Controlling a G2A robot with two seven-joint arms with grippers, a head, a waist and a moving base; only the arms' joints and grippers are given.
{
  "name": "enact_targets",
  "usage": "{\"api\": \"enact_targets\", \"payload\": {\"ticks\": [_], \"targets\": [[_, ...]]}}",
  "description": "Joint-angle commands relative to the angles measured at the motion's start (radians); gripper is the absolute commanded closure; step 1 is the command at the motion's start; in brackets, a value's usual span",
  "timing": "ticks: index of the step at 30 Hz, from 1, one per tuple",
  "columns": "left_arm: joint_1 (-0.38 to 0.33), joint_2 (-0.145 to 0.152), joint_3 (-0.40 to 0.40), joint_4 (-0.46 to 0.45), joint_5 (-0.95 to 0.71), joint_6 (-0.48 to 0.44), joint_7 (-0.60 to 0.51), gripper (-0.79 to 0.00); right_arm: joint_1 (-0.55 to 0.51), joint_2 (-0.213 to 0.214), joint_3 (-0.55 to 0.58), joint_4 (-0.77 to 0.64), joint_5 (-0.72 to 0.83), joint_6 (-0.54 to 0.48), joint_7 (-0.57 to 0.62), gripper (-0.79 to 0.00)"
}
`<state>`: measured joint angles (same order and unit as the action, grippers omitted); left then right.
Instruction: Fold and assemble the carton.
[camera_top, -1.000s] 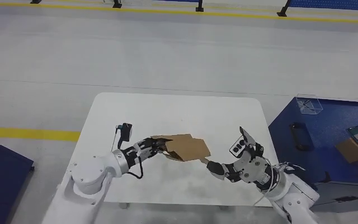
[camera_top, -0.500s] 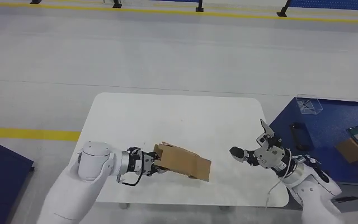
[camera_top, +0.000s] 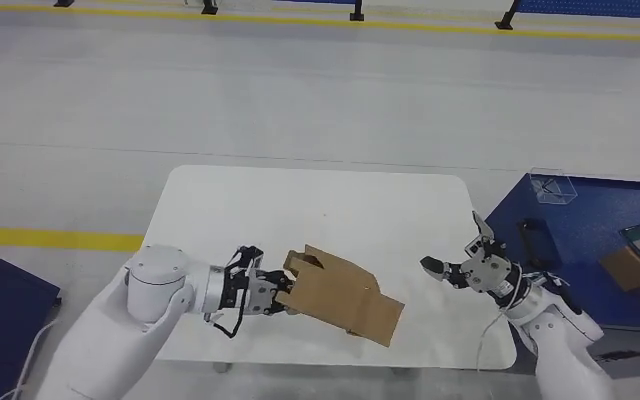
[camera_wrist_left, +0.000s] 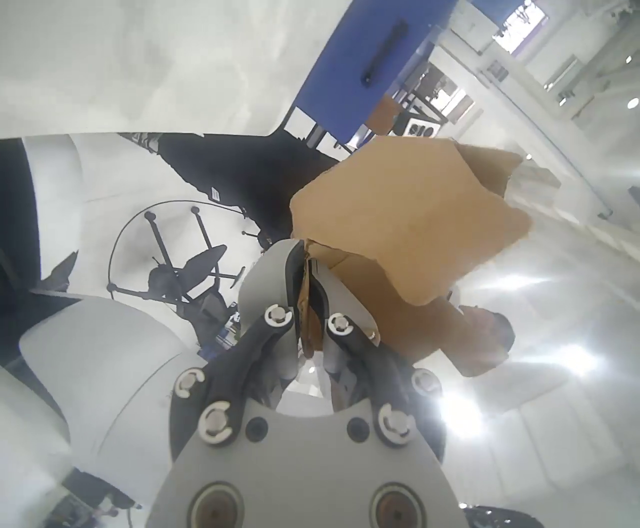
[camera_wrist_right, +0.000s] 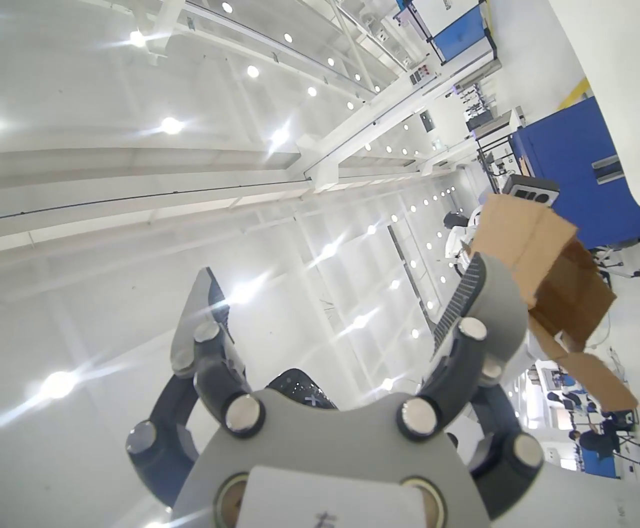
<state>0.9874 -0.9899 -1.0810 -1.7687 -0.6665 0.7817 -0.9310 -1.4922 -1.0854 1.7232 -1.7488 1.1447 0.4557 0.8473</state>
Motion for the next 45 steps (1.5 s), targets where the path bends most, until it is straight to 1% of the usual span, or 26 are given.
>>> {"api": "enact_targets", "payload": {"ticks": [1,3,5,10,13,17,20,26,29,31,33,34,35,36,37,39,40,42,43,44,45], "targets": [[0.015,0.001,-0.009,-0.007,-0.018,-0.052,-0.009,0.000,-0.003,0.000,-0.017,-0.007,-0.022,-0.007,0.004,-0.785],[0.026,0.002,-0.017,-0.014,-0.028,-0.081,-0.013,0.000,-0.008,0.001,-0.038,-0.016,-0.075,-0.031,0.011,-0.785],[0.034,0.004,-0.021,-0.017,-0.034,-0.087,-0.012,0.000,-0.015,0.001,-0.063,-0.026,-0.090,-0.036,0.036,-0.785],[0.041,0.003,-0.013,-0.018,-0.048,-0.107,-0.015,0.000,-0.033,0.001,-0.112,-0.052,-0.173,-0.104,0.068,-0.785],[0.044,0.003,-0.006,-0.020,-0.052,-0.122,-0.015,0.000,-0.036,0.000,-0.141,-0.067,-0.183,-0.112,0.088,-0.785],[0.051,0.003,-0.001,-0.028,-0.059,-0.137,-0.019,0.000,-0.036,-0.001,-0.166,-0.083,-0.196,-0.126,0.085,-0.785],[0.058,0.005,-0.002,-0.040,-0.066,-0.147,-0.034,0.000,-0.032,-0.002,-0.187,-0.095,-0.184,-0.121,0.089,-0.785],[0.078,0.008,-0.004,-0.064,-0.054,-0.158,-0.020,0.000,-0.028,-0.005,-0.215,-0.125,-0.170,-0.134,0.079,-0.776],[0.086,0.010,-0.006,-0.070,-0.052,-0.158,-0.019,0.000,-0.027,-0.006,-0.221,-0.135,-0.167,-0.151,0.069,-0.671],[0.090,0.012,-0.007,-0.073,-0.051,-0.159,-0.018,0.000,-0.029,-0.006,-0.229,-0.145,-0.168,-0.154,0.067,-0.563],[0.093,0.012,-0.006,-0.073,-0.050,-0.160,-0.016,0.000,-0.034,-0.006,-0.235,-0.155,-0.168,-0.156,0.068,-0.526],[0.095,0.012,-0.005,-0.074,-0.050,-0.161,-0.014,0.000,-0.036,-0.006,-0.238,-0.158,-0.171,-0.158,0.066,-0.471],[0.097,0.013,-0.003,-0.075,-0.048,-0.162,-0.014,0.000,-0.037,-0.006,-0.242,-0.160,-0.176,-0.161,0.063,-0.459],[0.098,0.013,-0.001,-0.077,-0.047,-0.164,-0.013,0.000,-0.037,-0.006,-0.246,-0.162,-0.179,-0.164,0.060,-0.508],[0.099,0.013,0.001,-0.078,-0.046,-0.164,-0.016,0.000,-0.036,-0.007,-0.250,-0.162,-0.184,-0.168,0.054,-0.496],[0.100,0.013,0.004,-0.079,-0.043,-0.163,-0.016,0.000,-0.035,-0.008,-0.261,-0.165,-0.190,-0.174,0.048,-0.388],[0.100,0.014,0.004,-0.080,-0.043,-0.164,-0.016,0.000,-0.036,-0.008,-0.267,-0.168,-0.190,-0.174,0.048,-0.385],[0.101,0.014,0.005,-0.078,-0.045,-0.164,-0.017,0.000,-0.037,-0.008,-0.276,-0.176,-0.193,-0.174,0.046,-0.326],[0.101,0.015,0.004,-0.077,-0.046,-0.165,-0.018,0.000,-0.037,-0.008,-0.280,-0.180,-0.196,-0.173,0.045,-0.256],[0.103,0.015,0.003,-0.074,-0.051,-0.164,-0.020,0.000,-0.037,-0.008,-0.281,-0.183,-0.200,-0.174,0.045,-0.117],[0.103,0.015,0.003,-0.072,-0.053,-0.163,-0.021,0.000,-0.038,-0.008,-0.283,-0.186,-0.204,-0.173,0.045,0.000]]}}
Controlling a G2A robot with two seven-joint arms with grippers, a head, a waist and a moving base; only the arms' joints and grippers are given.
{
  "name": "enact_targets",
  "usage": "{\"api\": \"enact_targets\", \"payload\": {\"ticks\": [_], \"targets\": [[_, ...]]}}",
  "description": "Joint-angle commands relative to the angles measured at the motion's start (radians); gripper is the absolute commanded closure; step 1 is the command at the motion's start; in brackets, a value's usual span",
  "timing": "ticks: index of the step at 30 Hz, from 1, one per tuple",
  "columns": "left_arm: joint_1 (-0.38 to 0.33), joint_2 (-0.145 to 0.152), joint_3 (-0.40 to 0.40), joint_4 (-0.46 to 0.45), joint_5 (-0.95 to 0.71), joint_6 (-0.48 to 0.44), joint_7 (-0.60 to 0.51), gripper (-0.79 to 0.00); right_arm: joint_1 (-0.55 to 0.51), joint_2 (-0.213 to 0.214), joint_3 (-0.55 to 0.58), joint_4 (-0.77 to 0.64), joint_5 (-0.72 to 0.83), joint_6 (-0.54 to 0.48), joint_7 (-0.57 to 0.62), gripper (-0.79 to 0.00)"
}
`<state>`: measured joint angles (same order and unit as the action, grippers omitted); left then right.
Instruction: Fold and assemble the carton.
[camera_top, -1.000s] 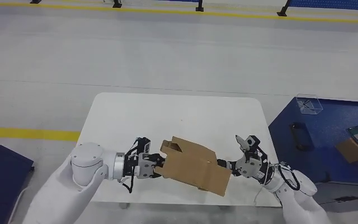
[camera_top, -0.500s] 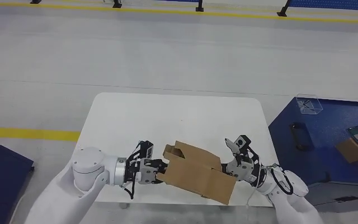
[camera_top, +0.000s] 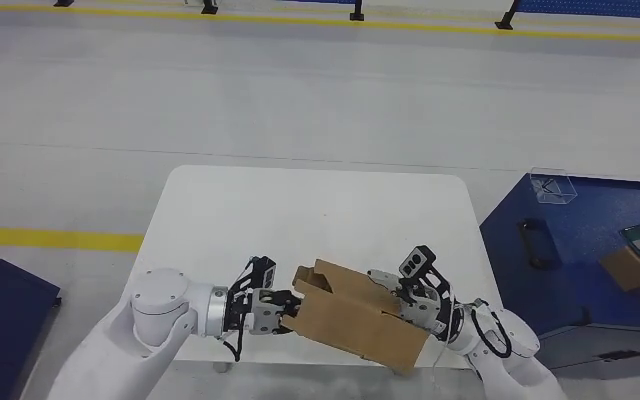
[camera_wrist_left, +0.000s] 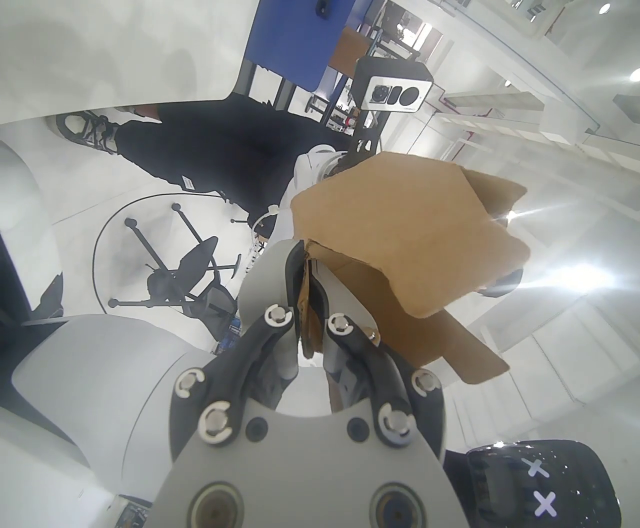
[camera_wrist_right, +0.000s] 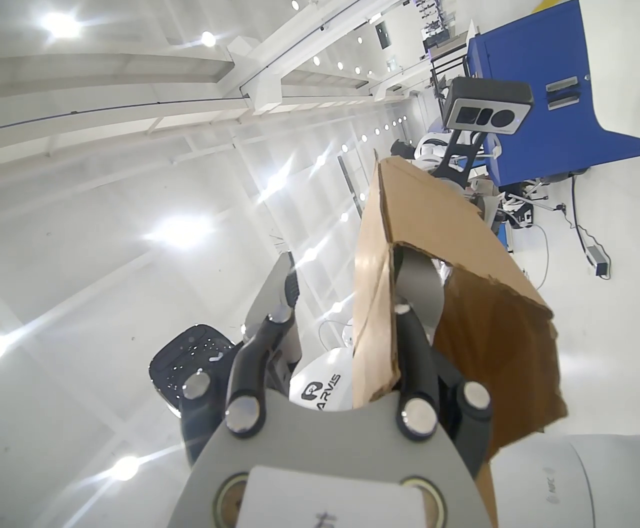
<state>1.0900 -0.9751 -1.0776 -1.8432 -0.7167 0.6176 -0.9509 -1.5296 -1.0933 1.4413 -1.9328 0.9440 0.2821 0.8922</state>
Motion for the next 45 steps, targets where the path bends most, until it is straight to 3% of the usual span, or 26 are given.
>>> {"api": "enact_targets", "payload": {"ticks": [1,2,3,4,5,13,18,24,28,33,37,45], "targets": [[0.001,0.001,-0.002,0.004,-0.003,0.002,-0.001,0.000,0.000,0.001,-0.002,-0.005,-0.007,0.001,0.000,0.000],[0.002,0.001,-0.003,0.007,-0.004,0.003,0.002,0.000,-0.001,0.001,-0.003,-0.006,-0.009,0.003,0.000,0.000],[0.002,0.001,-0.003,0.010,-0.006,0.007,0.005,-0.074,-0.001,0.000,-0.003,-0.006,0.007,0.002,-0.007,0.000],[0.002,0.002,-0.005,0.013,-0.006,0.008,0.010,-0.345,-0.001,0.000,-0.003,-0.006,0.007,0.002,-0.007,0.000],[0.004,0.002,-0.008,0.018,-0.012,0.008,0.016,-0.785,-0.001,0.000,-0.003,-0.006,0.007,0.002,-0.007,0.000],[0.007,0.002,-0.016,0.033,-0.022,0.019,0.035,-0.785,0.001,0.000,0.004,-0.017,-0.022,-0.023,-0.033,0.000],[0.065,0.011,-0.172,0.059,-0.127,-0.095,0.139,-0.785,-0.001,0.010,0.031,-0.037,-0.178,-0.097,-0.018,0.000],[0.239,0.030,-0.413,-0.140,-0.116,-0.315,0.222,-0.785,-0.022,0.021,0.035,-0.048,-0.380,-0.207,0.041,0.000],[0.340,0.037,-0.480,-0.287,-0.049,-0.373,0.202,-0.785,-0.039,0.025,0.009,-0.057,-0.470,-0.265,0.080,0.000],[0.372,0.042,-0.438,-0.376,0.078,-0.299,0.208,-0.785,-0.047,0.027,-0.019,-0.063,-0.539,-0.313,0.089,0.000],[0.334,0.042,-0.369,-0.364,0.146,-0.216,0.225,-0.785,-0.056,0.028,-0.023,-0.066,-0.550,-0.336,0.076,0.000],[0.258,0.035,-0.259,-0.332,0.208,-0.162,0.242,-0.785,-0.078,0.032,-0.031,-0.084,-0.538,-0.351,0.082,0.000]]}}
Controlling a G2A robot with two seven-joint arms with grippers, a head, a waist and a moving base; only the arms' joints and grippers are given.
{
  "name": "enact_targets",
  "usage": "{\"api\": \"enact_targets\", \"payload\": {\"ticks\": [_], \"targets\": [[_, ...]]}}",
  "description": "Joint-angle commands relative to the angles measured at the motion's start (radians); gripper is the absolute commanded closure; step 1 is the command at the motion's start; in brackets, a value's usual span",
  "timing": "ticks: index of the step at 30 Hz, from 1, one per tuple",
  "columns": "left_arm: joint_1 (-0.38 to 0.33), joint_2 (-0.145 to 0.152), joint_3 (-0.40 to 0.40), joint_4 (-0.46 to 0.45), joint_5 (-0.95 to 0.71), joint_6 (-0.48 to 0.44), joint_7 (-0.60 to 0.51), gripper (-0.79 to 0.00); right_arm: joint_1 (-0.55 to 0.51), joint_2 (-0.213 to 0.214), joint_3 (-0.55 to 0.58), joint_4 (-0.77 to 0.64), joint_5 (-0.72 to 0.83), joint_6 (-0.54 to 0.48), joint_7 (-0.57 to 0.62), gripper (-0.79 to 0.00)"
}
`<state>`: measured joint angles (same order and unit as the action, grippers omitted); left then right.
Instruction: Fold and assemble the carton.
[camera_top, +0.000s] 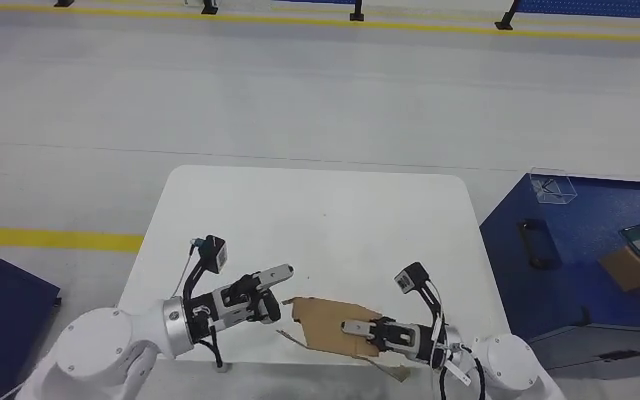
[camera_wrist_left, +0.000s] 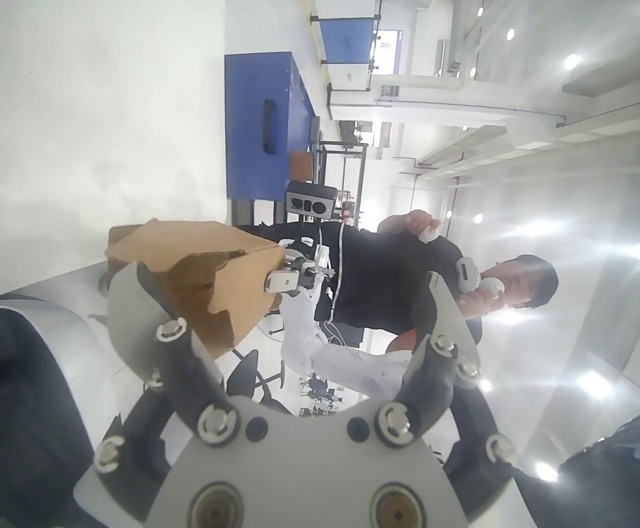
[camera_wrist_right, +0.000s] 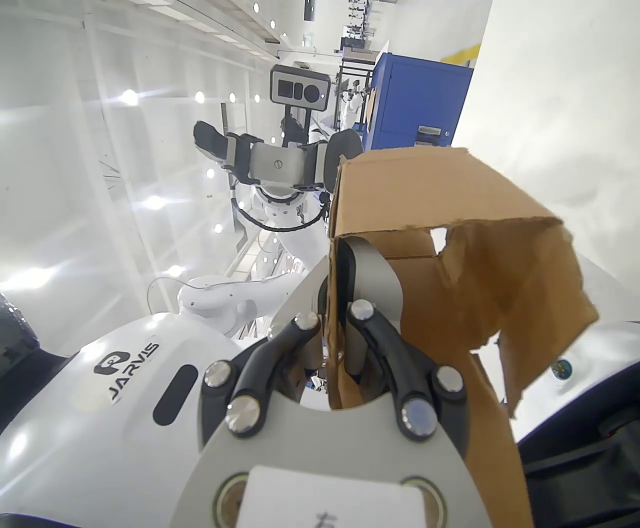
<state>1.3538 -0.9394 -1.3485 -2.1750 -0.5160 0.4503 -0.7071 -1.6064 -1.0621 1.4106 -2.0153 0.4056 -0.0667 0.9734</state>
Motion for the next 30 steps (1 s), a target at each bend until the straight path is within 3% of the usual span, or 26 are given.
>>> {"api": "enact_targets", "payload": {"ticks": [1,6,20,30], "targets": [[-0.011,-0.001,0.020,0.001,0.012,0.010,0.001,-0.785,-0.002,0.001,0.000,-0.002,0.000,-0.004,0.000,0.000],[-0.027,-0.004,0.052,-0.002,0.001,0.022,-0.018,-0.785,-0.005,0.003,0.001,-0.003,0.002,-0.004,0.003,0.000],[-0.006,-0.009,0.088,-0.064,0.044,-0.076,-0.009,-0.785,-0.006,0.009,-0.005,0.014,0.010,-0.008,0.010,0.000],[-0.023,-0.014,0.137,-0.072,0.101,-0.081,0.002,-0.785,0.010,0.012,-0.019,0.036,0.029,-0.001,0.022,0.000]]}}
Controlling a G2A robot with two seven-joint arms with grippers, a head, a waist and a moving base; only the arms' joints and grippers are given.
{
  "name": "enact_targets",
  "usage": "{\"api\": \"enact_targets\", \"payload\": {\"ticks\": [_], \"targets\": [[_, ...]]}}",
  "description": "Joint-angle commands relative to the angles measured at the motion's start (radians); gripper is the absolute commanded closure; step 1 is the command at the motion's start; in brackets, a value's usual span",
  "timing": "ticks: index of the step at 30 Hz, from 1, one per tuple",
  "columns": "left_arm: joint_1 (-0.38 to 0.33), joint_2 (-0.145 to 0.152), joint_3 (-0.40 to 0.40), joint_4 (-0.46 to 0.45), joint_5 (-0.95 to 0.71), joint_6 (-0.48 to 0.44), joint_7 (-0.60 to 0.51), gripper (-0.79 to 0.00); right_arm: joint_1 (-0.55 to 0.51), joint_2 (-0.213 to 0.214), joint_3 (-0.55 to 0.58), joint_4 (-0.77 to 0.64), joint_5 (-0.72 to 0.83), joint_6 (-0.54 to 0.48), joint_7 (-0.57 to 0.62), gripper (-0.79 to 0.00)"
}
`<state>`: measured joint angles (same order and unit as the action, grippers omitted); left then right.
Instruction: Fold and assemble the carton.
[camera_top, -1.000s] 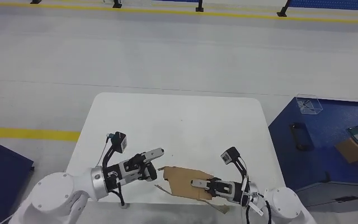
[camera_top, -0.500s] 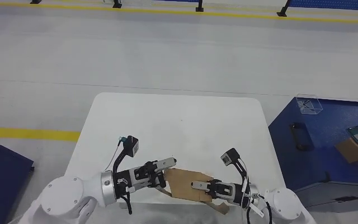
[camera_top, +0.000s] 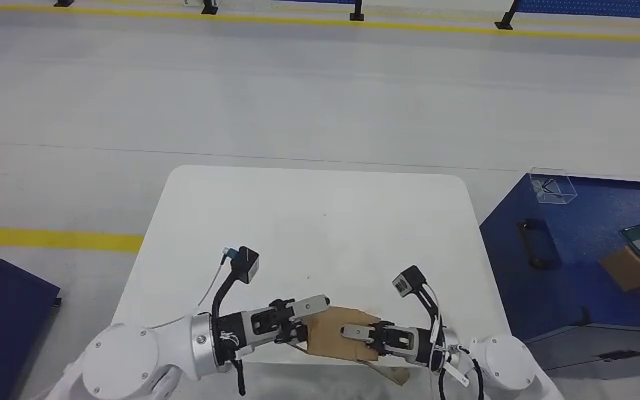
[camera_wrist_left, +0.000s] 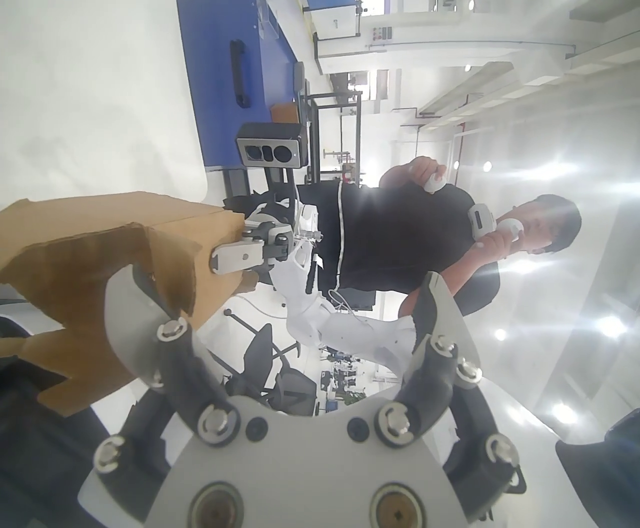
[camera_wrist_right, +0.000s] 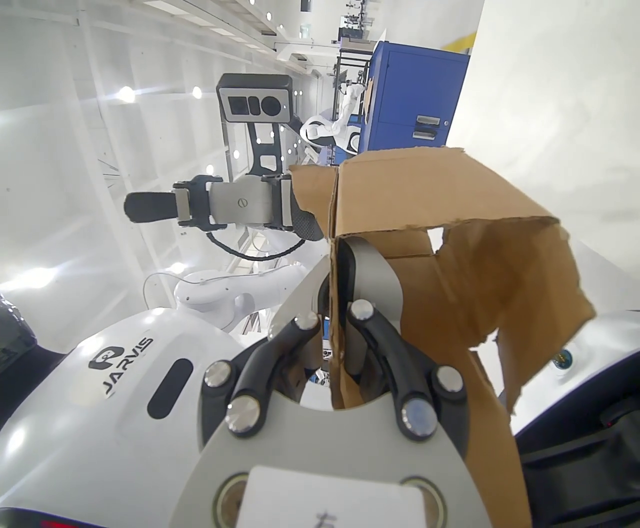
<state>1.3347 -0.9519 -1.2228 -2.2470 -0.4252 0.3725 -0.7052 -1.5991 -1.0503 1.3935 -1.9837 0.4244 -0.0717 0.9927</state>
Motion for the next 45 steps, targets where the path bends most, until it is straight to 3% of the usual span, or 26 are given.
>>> {"api": "enact_targets", "payload": {"ticks": [1,25,27,30,33,38,41,45], "targets": [[-0.008,-0.002,0.019,0.005,0.013,-0.009,0.000,-0.785,0.009,0.000,-0.002,0.008,0.012,0.006,0.003,0.000],[-0.032,-0.008,0.014,0.030,0.008,-0.028,0.038,-0.785,0.011,-0.003,-0.014,0.015,0.066,0.019,-0.020,0.000],[-0.016,-0.006,-0.027,0.033,-0.013,-0.060,0.042,-0.785,0.030,-0.010,-0.022,0.028,0.155,0.024,-0.061,0.000],[0.025,0.006,-0.153,-0.029,0.009,-0.098,0.031,-0.785,0.073,-0.022,-0.044,0.098,0.330,0.007,-0.071,0.000],[0.102,0.015,-0.302,-0.095,-0.020,-0.147,0.000,-0.785,0.137,-0.032,-0.058,0.203,0.476,-0.016,0.009,0.000],[0.214,0.021,-0.519,-0.096,-0.051,-0.193,-0.037,-0.785,0.219,-0.048,-0.086,0.336,0.636,-0.084,0.157,0.000],[0.250,0.023,-0.570,-0.048,-0.077,-0.177,-0.088,-0.785,0.247,-0.056,-0.108,0.364,0.665,-0.113,0.215,0.000],[0.238,0.032,-0.543,0.004,-0.008,-0.130,-0.181,-0.785,0.265,-0.062,-0.129,0.371,0.665,-0.133,0.272,0.000]]}}
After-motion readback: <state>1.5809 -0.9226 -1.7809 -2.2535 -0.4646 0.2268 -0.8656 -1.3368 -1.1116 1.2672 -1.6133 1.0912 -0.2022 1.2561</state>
